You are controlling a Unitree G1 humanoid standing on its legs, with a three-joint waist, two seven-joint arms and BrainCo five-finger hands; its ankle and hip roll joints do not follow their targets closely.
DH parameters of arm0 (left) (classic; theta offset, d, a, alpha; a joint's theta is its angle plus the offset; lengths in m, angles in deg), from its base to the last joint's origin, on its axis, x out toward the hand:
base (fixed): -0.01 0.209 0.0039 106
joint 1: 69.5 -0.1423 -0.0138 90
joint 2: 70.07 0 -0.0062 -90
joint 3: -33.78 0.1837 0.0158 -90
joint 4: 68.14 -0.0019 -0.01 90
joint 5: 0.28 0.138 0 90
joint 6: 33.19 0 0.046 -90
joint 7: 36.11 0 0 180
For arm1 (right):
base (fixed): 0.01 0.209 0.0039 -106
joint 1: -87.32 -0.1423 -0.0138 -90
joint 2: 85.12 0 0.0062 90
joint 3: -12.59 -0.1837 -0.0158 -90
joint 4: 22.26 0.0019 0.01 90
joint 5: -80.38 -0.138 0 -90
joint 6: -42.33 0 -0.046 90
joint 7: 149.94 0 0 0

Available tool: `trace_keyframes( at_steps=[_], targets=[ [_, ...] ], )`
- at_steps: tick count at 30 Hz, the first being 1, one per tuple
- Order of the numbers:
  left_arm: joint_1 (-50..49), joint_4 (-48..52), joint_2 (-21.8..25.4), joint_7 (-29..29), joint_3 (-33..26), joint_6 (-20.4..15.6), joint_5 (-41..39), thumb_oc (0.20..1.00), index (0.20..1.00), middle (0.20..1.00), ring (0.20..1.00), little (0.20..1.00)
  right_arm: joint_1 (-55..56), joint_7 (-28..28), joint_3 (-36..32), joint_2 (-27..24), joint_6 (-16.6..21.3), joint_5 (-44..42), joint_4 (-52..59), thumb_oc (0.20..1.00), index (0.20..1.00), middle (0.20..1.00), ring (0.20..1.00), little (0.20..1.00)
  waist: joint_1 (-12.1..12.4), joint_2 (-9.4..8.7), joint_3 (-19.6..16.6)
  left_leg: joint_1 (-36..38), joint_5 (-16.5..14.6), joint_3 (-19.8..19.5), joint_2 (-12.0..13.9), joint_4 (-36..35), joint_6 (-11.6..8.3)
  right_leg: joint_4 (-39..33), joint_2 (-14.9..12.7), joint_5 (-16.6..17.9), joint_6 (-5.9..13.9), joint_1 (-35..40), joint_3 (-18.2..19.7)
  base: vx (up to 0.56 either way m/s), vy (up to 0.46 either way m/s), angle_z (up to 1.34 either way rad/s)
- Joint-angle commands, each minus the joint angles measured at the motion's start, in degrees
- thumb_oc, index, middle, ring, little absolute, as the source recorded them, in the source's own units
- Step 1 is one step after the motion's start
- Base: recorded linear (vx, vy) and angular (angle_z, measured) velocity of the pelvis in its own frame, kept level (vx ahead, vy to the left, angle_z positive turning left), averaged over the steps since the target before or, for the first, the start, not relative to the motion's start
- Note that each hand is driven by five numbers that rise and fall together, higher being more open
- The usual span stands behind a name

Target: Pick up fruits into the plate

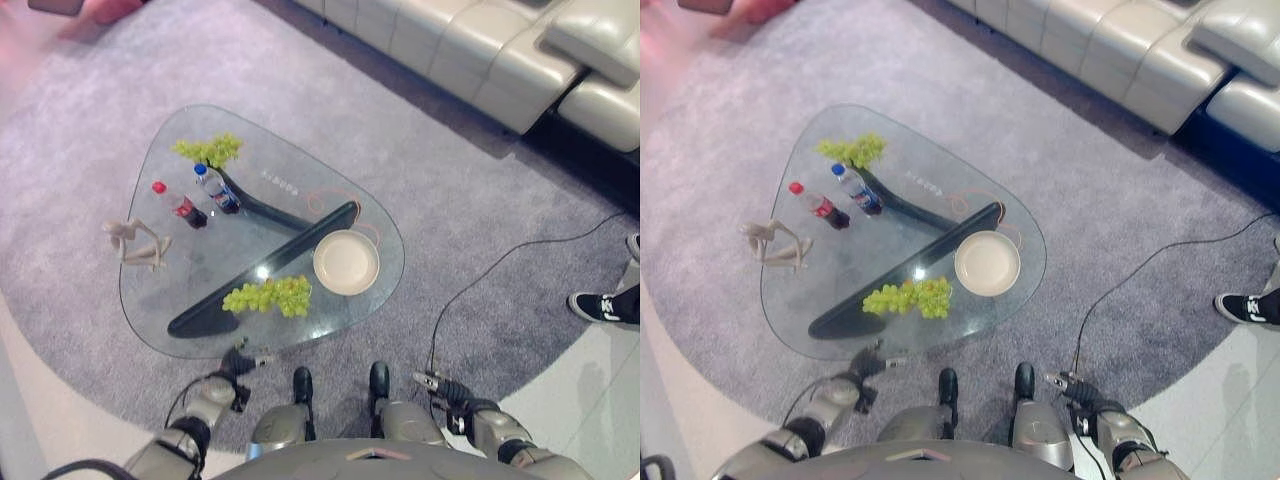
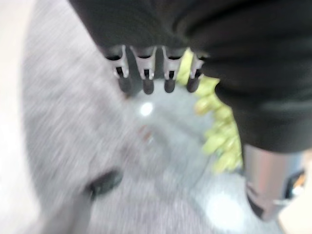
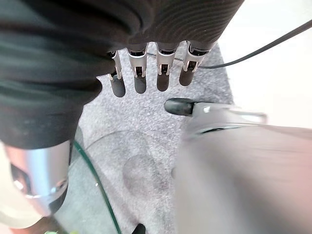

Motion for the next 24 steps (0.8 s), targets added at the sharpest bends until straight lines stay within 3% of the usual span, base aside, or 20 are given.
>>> trace_keyframes(
  at_steps=[1,7,14,20,24],
  targets=[
    [3.9,0.6,2.7,-6.5,2.3,-0.3,6.1,1.000,1.000,1.000,1.000,1.000,-1.9,1.3,2.1,-0.4,1.9,-3.0,1.4,1.000,1.000,1.000,1.000,1.000,-0.4,-1.91,2.1,-1.8,-5.1,-2.3,-3.9,2.2,3.10,6.7,-0.4,-2.9,1.84,-4.3,5.2,-0.14,0.054,-0.04],
    [13.3,1.6,9.4,-11.8,4.8,-0.3,7.8,1.000,1.000,1.000,1.000,1.000,-5.8,1.3,4.5,-2.2,2.9,-6.5,4.5,1.000,1.000,1.000,1.000,1.000,-1.3,-1.90,7.4,-7.7,-3.8,-2.7,-4.0,3.9,2.65,9.4,0.1,-2.4,1.66,-11.0,5.6,-0.12,0.030,-0.12],
    [24.5,0.9,15.2,-18.9,7.6,6.2,14.2,1.000,1.000,1.000,1.000,1.000,-9.7,1.0,5.2,-3.0,3.6,-10.8,7.7,1.000,1.000,1.000,1.000,1.000,-2.6,-2.51,12.7,-15.3,-2.7,-2.3,-4.3,7.3,2.55,14.5,0.9,-2.2,1.68,-20.0,6.3,-0.09,0.019,-0.08],
    [30.6,-3.6,17.0,-22.4,9.6,14.0,21.6,1.000,1.000,1.000,1.000,1.000,-11.4,0.4,6.2,-2.7,5.7,-12.7,8.7,1.000,1.000,1.000,1.000,1.000,-3.3,-3.30,12.7,-23.8,-1.7,-1.7,-4.4,10.5,2.28,18.5,1.5,-2.1,1.70,-28.9,6.8,-0.06,0.006,-0.15],
    [32.1,-6.9,16.6,-23.2,10.2,15.7,23.9,1.000,1.000,1.000,1.000,1.000,-12.2,-0.1,6.1,-2.4,6.1,-14.2,9.5,1.000,1.000,1.000,1.000,1.000,-3.9,-3.60,12.7,-26.4,-1.5,-1.6,-4.4,11.2,2.16,19.4,2.0,-2.0,1.62,-31.6,7.3,-0.04,0.031,-0.06]
  ],
)
